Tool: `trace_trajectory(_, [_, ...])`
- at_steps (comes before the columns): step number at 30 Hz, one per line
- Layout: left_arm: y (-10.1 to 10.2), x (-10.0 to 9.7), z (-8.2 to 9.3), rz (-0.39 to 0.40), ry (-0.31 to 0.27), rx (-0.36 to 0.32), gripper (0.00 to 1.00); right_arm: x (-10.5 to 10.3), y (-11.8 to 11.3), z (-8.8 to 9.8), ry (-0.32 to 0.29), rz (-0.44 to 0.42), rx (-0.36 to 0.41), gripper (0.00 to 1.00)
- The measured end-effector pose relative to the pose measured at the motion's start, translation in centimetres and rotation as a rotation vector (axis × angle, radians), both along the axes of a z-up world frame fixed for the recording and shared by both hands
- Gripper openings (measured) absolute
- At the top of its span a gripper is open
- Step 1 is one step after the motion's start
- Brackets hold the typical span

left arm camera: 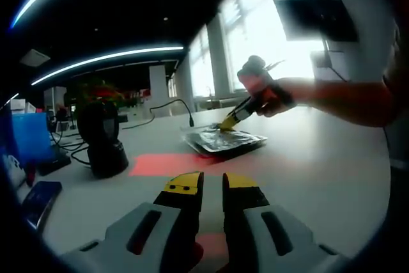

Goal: Clip sheet goods on table flip sheet goods clip sheet goods scan sheet goods put sheet goods back to table

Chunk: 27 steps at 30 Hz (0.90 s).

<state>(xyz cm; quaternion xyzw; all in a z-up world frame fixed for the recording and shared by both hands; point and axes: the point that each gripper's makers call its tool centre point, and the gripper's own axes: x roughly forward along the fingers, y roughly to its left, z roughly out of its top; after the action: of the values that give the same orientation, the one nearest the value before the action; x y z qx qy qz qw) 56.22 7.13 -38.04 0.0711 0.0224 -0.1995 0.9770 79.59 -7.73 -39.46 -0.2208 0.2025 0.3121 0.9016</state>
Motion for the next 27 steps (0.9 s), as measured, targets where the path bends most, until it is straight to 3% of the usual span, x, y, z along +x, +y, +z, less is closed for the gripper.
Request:
trace_trajectory(5, [-0.1, 0.0, -0.1, -0.002, -0.001, 0.000, 0.05, -0.6, 0.7, -0.2, -0.021, 0.053, -0.044, 0.05])
trace_trajectory(17, [-0.1, 0.0, -0.1, -0.004, -0.001, -0.002, 0.05, -1.2, 1.0, 1.4, -0.139, 0.128, -0.188, 0.03])
trace_trajectory(22, [-0.1, 0.1, -0.1, -0.005, -0.001, -0.003, 0.05, -0.5, 0.4, 1.5, -0.134, 0.084, -0.177, 0.03])
trace_trajectory(25, [-0.1, 0.0, -0.1, -0.005, -0.002, -0.002, 0.05, -0.5, 0.3, 1.7, -0.117, 0.067, -0.137, 0.12])
trace_trajectory(27, [-0.1, 0.0, -0.1, -0.004, -0.002, -0.003, 0.05, -0.6, 0.4, 1.7, -0.117, 0.074, -0.133, 0.09])
